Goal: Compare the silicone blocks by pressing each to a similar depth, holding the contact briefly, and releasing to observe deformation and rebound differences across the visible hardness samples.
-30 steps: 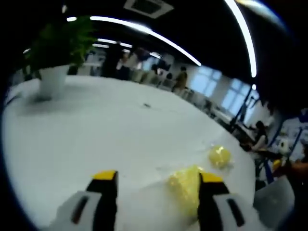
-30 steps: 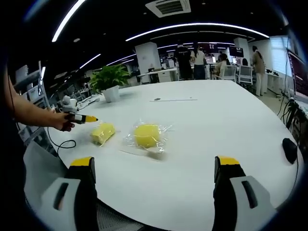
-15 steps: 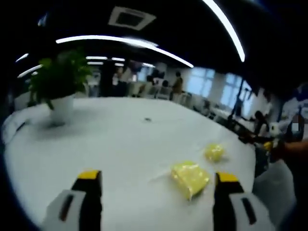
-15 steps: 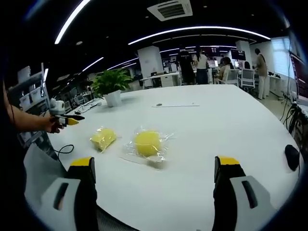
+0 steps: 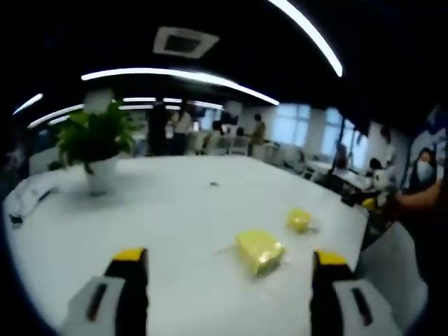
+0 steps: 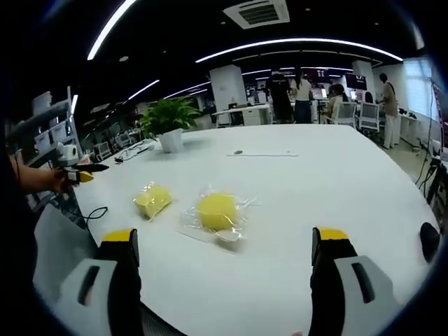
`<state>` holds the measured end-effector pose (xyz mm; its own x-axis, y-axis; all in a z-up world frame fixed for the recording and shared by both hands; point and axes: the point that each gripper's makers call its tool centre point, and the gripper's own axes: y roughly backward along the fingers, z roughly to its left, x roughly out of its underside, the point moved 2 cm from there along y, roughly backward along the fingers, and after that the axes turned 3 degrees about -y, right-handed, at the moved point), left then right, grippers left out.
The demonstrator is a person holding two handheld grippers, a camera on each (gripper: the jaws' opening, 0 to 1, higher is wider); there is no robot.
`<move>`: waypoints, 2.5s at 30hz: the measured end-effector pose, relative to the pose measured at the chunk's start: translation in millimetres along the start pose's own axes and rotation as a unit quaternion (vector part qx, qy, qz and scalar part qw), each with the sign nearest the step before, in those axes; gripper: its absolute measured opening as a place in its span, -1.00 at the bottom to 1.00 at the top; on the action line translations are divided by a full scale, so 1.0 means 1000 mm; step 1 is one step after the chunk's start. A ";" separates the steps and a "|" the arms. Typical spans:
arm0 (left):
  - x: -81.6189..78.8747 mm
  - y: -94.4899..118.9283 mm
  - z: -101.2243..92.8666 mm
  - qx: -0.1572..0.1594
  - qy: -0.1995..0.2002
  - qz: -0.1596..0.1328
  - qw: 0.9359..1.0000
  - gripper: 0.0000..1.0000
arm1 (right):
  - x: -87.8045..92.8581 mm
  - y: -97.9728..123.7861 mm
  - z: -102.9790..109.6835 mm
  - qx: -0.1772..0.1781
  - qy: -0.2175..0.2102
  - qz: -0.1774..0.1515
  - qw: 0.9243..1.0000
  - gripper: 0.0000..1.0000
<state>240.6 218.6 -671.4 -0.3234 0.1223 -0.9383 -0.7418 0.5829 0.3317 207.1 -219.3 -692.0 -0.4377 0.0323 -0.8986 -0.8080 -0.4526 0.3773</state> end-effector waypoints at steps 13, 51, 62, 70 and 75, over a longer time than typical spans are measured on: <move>-0.004 0.009 -0.006 -0.004 -0.016 -0.016 1.000 1.00 | 0.000 -0.008 -0.001 -0.008 0.003 0.014 1.000 0.93; -0.015 -0.011 -0.034 0.021 0.042 -0.009 0.999 1.00 | 0.003 0.001 -0.007 0.004 -0.016 0.002 1.000 0.93; -0.020 -0.030 -0.042 0.039 0.048 -0.003 0.998 1.00 | 0.007 0.002 -0.011 0.009 -0.022 0.002 1.000 0.93; -0.029 -0.048 -0.051 0.056 0.060 -0.005 0.997 1.00 | 0.011 0.002 -0.013 0.012 -0.029 0.005 1.000 0.93; -0.033 -0.061 -0.055 0.067 0.079 -0.003 0.995 1.00 | 0.011 0.002 -0.013 0.012 -0.032 0.003 0.999 0.93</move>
<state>264.5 134.2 -655.1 -0.4156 -0.0039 -0.9095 -0.6627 0.6862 0.2999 206.3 -231.2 -703.8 -0.4665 0.0868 -0.8802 -0.8143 -0.4307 0.3891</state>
